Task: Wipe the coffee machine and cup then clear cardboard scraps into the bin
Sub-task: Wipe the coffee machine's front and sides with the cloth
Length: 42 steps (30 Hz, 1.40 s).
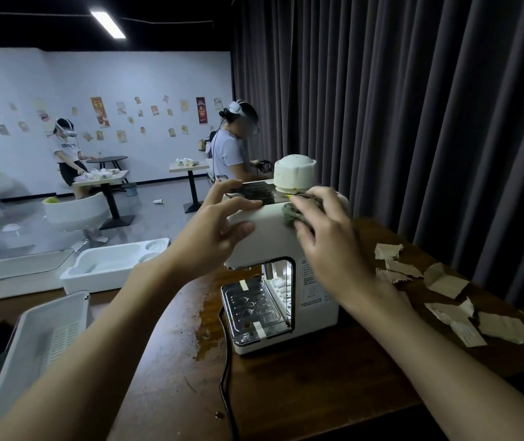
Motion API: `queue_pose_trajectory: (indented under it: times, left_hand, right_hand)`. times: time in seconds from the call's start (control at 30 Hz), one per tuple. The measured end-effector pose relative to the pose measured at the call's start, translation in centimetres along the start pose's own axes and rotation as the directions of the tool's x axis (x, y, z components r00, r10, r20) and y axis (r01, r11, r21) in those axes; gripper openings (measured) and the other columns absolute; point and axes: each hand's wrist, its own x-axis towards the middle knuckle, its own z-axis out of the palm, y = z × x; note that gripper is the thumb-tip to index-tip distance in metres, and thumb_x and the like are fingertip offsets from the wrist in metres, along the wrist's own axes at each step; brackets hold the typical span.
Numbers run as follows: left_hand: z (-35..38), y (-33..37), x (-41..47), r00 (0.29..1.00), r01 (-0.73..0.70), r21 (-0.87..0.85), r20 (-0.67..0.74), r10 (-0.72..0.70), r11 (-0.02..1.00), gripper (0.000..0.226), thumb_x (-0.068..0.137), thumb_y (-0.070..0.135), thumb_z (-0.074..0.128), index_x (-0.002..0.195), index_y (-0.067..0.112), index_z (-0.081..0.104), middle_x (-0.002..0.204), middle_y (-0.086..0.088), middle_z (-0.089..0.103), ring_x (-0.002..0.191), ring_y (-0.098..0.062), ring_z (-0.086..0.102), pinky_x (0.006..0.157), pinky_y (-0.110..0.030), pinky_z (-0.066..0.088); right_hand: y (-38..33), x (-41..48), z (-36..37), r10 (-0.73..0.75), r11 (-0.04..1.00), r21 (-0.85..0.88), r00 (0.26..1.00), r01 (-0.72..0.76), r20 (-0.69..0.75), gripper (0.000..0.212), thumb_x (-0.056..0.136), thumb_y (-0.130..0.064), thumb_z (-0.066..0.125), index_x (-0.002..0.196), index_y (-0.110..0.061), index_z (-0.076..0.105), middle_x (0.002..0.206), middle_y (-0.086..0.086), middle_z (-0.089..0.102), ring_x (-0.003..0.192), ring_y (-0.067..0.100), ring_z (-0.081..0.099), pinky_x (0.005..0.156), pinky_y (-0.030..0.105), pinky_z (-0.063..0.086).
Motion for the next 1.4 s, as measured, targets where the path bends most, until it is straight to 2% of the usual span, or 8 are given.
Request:
queue_pose_trajectory:
  times: [0.13,0.3,0.4,0.53,0.67,0.97,1.13,1.4]
  left_hand:
    - [0.0,0.3,-0.2,1.000,0.015,0.020,0.011,-0.016,1.000,0.032,0.098,0.018,0.061,0.129,0.026,0.062,0.151,0.002,0.033,0.119,-0.006,0.044,0.091,-0.004,0.035]
    - [0.0,1.3,0.1,1.000,0.007,0.255,-0.006,-0.005,0.967,0.034,0.096,0.014,0.063,0.129,0.019,0.061,0.157,-0.002,0.029,0.146,-0.028,0.028,0.119,-0.049,0.030]
    - [0.6,2.3,0.7,0.997,-0.079,0.452,0.016,0.081,0.888,0.047,0.090,0.010,0.062,0.135,0.020,0.055,0.159,-0.001,0.030,0.153,-0.022,0.008,0.124,-0.054,0.008]
    - [2.7,3.5,0.5,0.997,-0.064,0.558,0.009,0.071,0.827,0.063,0.088,0.034,0.064,0.148,0.025,0.044,0.151,0.005,0.044,0.147,-0.021,0.024,0.116,-0.067,0.014]
    - [4.0,2.8,0.1,0.985,-0.048,0.585,-0.106,0.135,0.809,0.068,0.079,0.053,0.072,0.139,0.027,0.055,0.134,0.008,0.058,0.131,-0.023,0.047,0.112,-0.065,0.022]
    - [4.9,2.8,0.1,0.966,-0.013,0.614,-0.195,0.168,0.789,0.061,0.076,0.047,0.079,0.129,0.026,0.059,0.124,0.009,0.063,0.121,-0.023,0.054,0.112,-0.068,0.019]
    - [5.4,3.8,0.2,0.969,-0.015,0.695,-0.167,0.182,0.719,0.061,0.078,0.041,0.077,0.130,0.017,0.056,0.126,0.000,0.063,0.122,-0.025,0.057,0.121,-0.064,0.002]
    - [6.7,3.5,0.0,0.967,0.005,0.713,-0.182,0.178,0.701,0.089,0.072,0.052,0.079,0.144,0.010,0.049,0.142,-0.007,0.055,0.133,-0.028,0.049,0.124,-0.050,0.011]
  right_hand:
    - [-0.6,-1.8,0.9,-0.119,0.986,-0.112,0.992,0.122,0.031,0.045,0.079,-0.003,0.074,0.122,-0.007,0.065,0.119,0.012,0.058,0.107,0.032,0.056,0.094,0.047,0.050]
    - [0.8,-3.9,1.0,-0.189,0.920,-0.342,0.981,0.190,0.037,0.043,0.080,-0.005,0.072,0.122,-0.014,0.066,0.121,0.009,0.062,0.111,0.032,0.054,0.087,0.044,0.044]
    - [1.3,-4.5,1.0,-0.216,0.925,-0.311,0.976,0.215,0.032,0.041,0.082,0.000,0.068,0.121,-0.010,0.066,0.121,0.012,0.061,0.111,0.034,0.053,0.087,0.046,0.047]
    - [1.7,-4.7,0.2,-0.111,0.991,-0.092,0.981,0.097,-0.161,0.039,0.084,0.002,0.065,0.123,-0.003,0.064,0.119,0.016,0.058,0.109,0.032,0.052,0.094,0.041,0.047]
    - [2.8,-3.6,-1.0,0.070,0.997,0.046,0.976,-0.062,-0.207,0.039,0.086,-0.001,0.064,0.125,-0.003,0.062,0.121,0.014,0.056,0.111,0.029,0.050,0.096,0.038,0.045]
    - [6.3,-3.3,-2.0,-0.038,0.988,0.150,0.999,0.031,0.039,0.041,0.084,0.006,0.065,0.124,0.001,0.061,0.125,0.016,0.054,0.118,0.023,0.051,0.105,0.020,0.035]
    - [8.5,-2.6,-3.1,0.048,0.993,0.111,0.992,-0.035,-0.116,0.039,0.086,0.001,0.066,0.124,0.000,0.062,0.128,0.015,0.051,0.118,0.018,0.049,0.107,0.016,0.035]
    - [9.5,-3.9,-0.2,0.091,0.968,0.244,0.991,-0.066,-0.094,0.043,0.077,0.002,0.077,0.119,0.002,0.066,0.118,0.017,0.056,0.111,0.025,0.055,0.095,0.040,0.051]
